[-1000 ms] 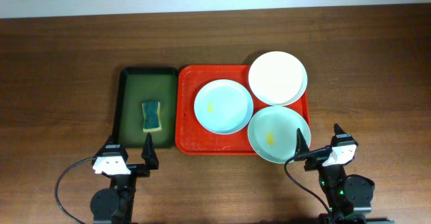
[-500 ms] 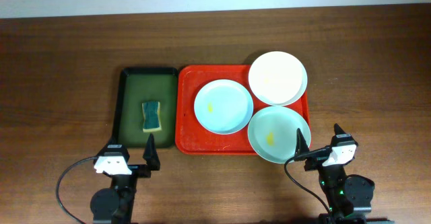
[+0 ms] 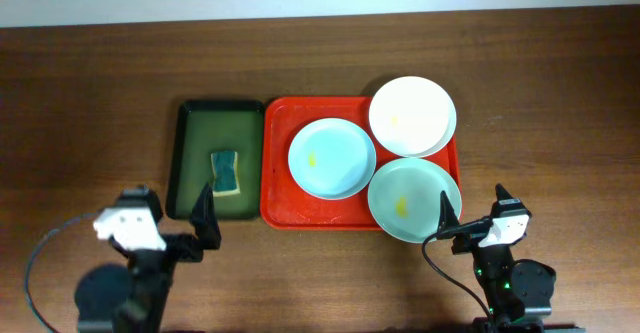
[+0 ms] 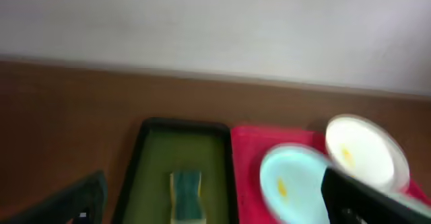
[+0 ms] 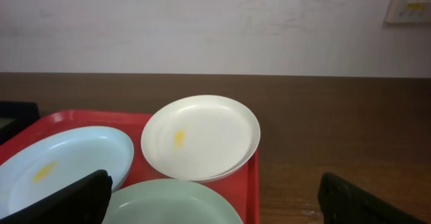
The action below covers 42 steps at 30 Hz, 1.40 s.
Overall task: Clean dirty plates on tray and stack at the side
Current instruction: 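Reach the left gripper down to the sponge in the black tray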
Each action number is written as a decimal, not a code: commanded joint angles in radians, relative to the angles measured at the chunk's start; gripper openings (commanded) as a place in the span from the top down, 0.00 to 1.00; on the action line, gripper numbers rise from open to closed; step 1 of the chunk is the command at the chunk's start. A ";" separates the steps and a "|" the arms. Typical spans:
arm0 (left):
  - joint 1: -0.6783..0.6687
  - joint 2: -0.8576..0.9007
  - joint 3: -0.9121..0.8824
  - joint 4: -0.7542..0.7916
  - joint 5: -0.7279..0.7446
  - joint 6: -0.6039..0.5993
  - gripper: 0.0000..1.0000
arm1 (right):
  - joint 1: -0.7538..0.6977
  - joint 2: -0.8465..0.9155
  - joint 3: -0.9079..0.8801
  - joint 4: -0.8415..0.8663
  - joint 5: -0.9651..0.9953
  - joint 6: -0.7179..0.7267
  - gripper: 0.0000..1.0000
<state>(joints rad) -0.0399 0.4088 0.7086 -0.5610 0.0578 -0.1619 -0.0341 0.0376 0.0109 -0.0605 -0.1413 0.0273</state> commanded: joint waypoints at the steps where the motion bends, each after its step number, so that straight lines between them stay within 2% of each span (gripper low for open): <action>1: -0.004 0.226 0.226 -0.167 0.029 0.002 0.00 | -0.006 -0.002 -0.005 -0.004 -0.013 0.011 0.01; 4: -0.004 0.449 0.442 -0.394 0.029 0.002 0.01 | -0.006 -0.002 -0.005 -0.004 -0.013 0.011 0.01; 6: -0.004 0.572 0.531 -0.472 0.056 0.002 0.01 | -0.006 -0.002 -0.005 -0.004 -0.013 0.011 0.01; 11: -0.004 0.721 0.550 -0.468 0.182 0.002 0.00 | -0.006 -0.002 -0.005 -0.004 -0.013 0.011 0.01; 12: -0.004 0.743 0.550 -0.453 0.182 0.002 0.16 | -0.006 -0.002 -0.005 -0.004 -0.013 0.011 0.01; 13: -0.004 0.758 0.550 -0.438 0.182 0.002 0.68 | -0.006 -0.002 -0.005 -0.004 -0.013 0.011 0.01; 14: -0.003 0.777 0.550 -0.418 0.181 0.002 0.90 | -0.006 -0.002 -0.005 -0.004 -0.013 0.011 0.01; 16: -0.003 0.806 0.550 -0.414 0.122 -0.007 0.93 | -0.006 -0.002 -0.005 -0.004 -0.013 0.011 0.01; 17: -0.003 0.822 0.550 -0.420 0.090 -0.010 0.93 | -0.006 -0.002 -0.005 -0.004 -0.013 0.011 0.01; 19: -0.003 0.854 0.549 -0.437 0.072 -0.010 0.78 | -0.006 -0.002 -0.005 -0.004 -0.013 0.011 0.01; 21: -0.003 0.916 0.549 -0.459 0.072 -0.010 0.76 | -0.006 -0.002 -0.005 -0.004 -0.013 0.011 0.02; 23: -0.003 0.974 0.549 -0.458 0.072 -0.010 0.69 | -0.006 -0.002 -0.005 -0.004 -0.013 0.011 0.01; 24: -0.003 1.010 0.549 -0.457 0.072 -0.009 0.63 | -0.006 -0.002 -0.005 -0.004 -0.013 0.011 0.01; 29: -0.003 1.111 0.549 -0.446 0.076 -0.009 0.54 | -0.006 -0.002 -0.005 -0.004 -0.013 0.011 0.01; 35: -0.013 1.135 0.549 -0.442 0.068 -0.009 0.52 | -0.006 -0.002 -0.005 -0.004 -0.013 0.011 0.01; 38: -0.013 1.148 0.546 -0.438 -0.076 -0.009 0.51 | -0.006 -0.002 -0.005 -0.004 -0.013 0.011 0.01; 42: -0.013 1.233 0.539 -0.407 -0.073 -0.009 0.51 | -0.006 -0.002 -0.005 -0.004 -0.013 0.011 0.02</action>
<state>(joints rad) -0.0513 1.5799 1.2419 -0.9859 0.0174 -0.1768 -0.0341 0.0383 0.0109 -0.0605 -0.1413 0.0277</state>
